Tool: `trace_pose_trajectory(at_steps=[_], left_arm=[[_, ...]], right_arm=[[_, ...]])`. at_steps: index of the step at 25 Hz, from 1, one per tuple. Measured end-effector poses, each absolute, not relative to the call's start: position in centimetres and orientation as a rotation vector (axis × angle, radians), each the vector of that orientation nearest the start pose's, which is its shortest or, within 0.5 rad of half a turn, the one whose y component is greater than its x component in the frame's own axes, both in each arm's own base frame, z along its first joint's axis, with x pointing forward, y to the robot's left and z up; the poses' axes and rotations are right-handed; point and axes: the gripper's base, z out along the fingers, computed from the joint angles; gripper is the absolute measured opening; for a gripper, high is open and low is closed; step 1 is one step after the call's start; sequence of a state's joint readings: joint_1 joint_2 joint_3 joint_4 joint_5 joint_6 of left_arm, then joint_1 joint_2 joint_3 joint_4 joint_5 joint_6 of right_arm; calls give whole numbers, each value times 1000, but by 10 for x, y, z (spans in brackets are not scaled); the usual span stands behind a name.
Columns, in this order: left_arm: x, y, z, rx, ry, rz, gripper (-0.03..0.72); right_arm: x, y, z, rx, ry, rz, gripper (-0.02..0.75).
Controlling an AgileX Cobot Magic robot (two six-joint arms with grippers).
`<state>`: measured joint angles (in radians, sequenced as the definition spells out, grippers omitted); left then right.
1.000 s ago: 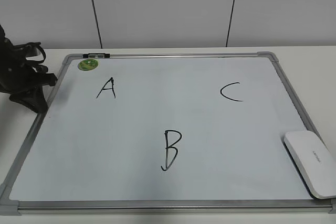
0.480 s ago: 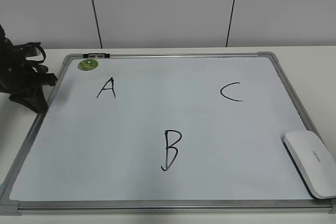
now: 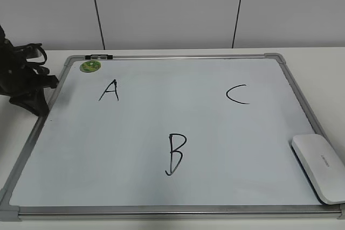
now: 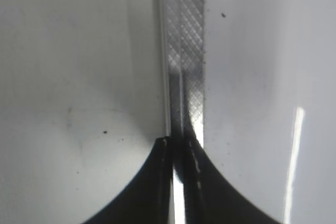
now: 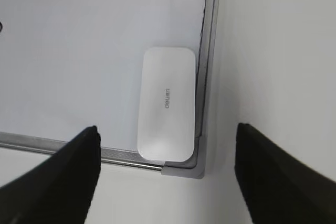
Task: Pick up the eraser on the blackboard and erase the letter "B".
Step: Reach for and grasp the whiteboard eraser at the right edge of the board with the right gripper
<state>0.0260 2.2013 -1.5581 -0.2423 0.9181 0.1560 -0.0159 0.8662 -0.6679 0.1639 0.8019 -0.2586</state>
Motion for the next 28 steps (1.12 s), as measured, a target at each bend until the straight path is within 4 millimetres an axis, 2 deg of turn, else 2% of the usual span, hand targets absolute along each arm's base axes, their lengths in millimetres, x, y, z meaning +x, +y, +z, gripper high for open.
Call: trace_pose_trajectory(at_steps=[6, 11, 15, 22, 28], left_arm=[[432, -6, 126, -13, 3014, -287, 26], [432, -6, 126, -14, 3014, -289, 27], [432, -6, 126, -16, 3016, -290, 29], [433, -6, 126, -16, 3014, -291, 29], [433, -6, 126, -16, 3014, -291, 31]], right_arm=[[196, 19, 258, -306, 2648, 110, 592], [219, 22, 222, -322, 2803, 124, 643], [235, 21, 201, -319, 2832, 102, 663], [252, 21, 171, -310, 2872, 92, 668], [261, 21, 157, -299, 2867, 81, 668]])
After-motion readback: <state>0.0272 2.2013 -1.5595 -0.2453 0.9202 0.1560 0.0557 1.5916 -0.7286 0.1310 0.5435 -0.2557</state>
